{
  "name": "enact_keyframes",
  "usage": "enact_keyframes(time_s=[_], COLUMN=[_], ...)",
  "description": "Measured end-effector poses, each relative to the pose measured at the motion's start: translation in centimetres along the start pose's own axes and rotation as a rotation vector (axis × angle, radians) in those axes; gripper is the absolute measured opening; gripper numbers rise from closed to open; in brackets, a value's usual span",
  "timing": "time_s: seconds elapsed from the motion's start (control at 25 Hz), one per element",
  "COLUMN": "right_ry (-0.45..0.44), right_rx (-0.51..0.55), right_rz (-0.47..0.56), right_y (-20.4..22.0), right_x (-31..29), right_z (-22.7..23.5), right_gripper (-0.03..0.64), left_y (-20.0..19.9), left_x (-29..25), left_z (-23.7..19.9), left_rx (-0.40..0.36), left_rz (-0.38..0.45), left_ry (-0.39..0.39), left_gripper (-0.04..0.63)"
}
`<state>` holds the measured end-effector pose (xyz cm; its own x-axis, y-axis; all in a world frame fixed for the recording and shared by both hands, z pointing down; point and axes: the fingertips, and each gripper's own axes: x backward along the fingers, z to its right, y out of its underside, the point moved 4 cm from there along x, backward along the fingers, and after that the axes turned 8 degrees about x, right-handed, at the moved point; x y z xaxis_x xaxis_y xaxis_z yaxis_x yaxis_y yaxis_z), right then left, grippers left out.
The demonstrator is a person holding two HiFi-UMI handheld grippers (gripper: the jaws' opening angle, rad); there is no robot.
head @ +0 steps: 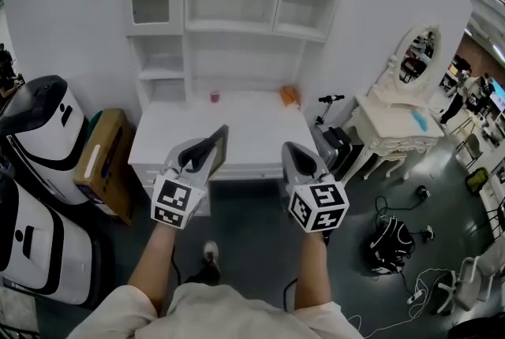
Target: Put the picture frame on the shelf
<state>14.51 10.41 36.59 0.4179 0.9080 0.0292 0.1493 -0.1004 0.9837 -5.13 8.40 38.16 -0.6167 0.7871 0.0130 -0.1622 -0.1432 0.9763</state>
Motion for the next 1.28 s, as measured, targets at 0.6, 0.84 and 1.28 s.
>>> enact_keyframes(time_s=[0.6,0.84,1.28], right_ry=[-0.025,-0.027,-0.041], right_rx=[0.009,0.039,0.095], right_rz=[-0.008,-0.002,0.038], right_y=[-0.1,-1.4,-5.6], right_x=[-18.8,-25.2,-35.1], right_z=[5.1,6.9,8.9], right_gripper=[0.006,0.006,0.006], left_y=[1.5,0.7,-3.5], left_x=[-13.7,-18.4,-25.3], left_z=[-13.3,-18.0,-25.5], left_rx=[-0.012,-0.061,-0.341], left_rz=[0.002,0.016,0.029], left_ry=[0.032,0.067,0.123], left_gripper=[0.063,0.063,0.063])
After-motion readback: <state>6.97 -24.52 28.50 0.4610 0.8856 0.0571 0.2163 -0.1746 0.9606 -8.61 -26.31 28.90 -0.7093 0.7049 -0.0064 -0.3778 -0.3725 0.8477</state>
